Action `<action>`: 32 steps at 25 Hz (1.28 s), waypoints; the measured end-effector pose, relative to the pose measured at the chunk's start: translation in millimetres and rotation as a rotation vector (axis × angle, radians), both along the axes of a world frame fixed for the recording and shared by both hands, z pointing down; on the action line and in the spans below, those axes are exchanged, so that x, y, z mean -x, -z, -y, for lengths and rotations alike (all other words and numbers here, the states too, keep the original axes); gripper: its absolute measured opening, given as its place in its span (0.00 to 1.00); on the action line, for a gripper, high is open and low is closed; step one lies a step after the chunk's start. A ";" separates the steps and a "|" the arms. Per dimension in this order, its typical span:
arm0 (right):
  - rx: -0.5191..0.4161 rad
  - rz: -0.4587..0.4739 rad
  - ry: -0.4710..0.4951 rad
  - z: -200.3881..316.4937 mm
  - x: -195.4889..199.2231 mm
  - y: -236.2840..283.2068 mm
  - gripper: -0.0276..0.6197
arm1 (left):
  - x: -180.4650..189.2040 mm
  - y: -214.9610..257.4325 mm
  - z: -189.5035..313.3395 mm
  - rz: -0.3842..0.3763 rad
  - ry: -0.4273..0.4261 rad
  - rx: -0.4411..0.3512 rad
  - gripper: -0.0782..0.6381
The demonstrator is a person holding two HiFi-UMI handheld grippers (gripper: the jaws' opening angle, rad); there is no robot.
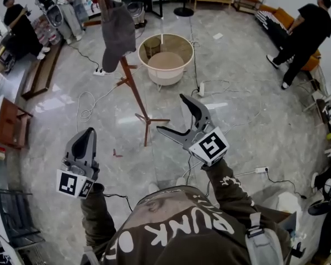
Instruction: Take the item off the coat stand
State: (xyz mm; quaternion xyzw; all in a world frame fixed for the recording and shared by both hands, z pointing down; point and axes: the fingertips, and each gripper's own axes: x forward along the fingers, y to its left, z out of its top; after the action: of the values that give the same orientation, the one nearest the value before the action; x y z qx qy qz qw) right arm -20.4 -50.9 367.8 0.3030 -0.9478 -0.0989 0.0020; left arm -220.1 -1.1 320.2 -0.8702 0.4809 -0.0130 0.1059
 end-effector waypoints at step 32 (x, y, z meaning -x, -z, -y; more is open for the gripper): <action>0.042 0.015 0.038 109.5 -17.9 -7.3 0.78 | -5.2 -18.4 104.2 -0.002 0.029 0.028 0.12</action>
State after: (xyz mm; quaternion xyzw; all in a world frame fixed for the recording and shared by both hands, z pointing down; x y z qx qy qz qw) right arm -2.5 -160.5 375.1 0.2855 -0.9553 -0.0768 -0.0006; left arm -214.9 -105.3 338.7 -0.8646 0.4934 -0.0207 0.0930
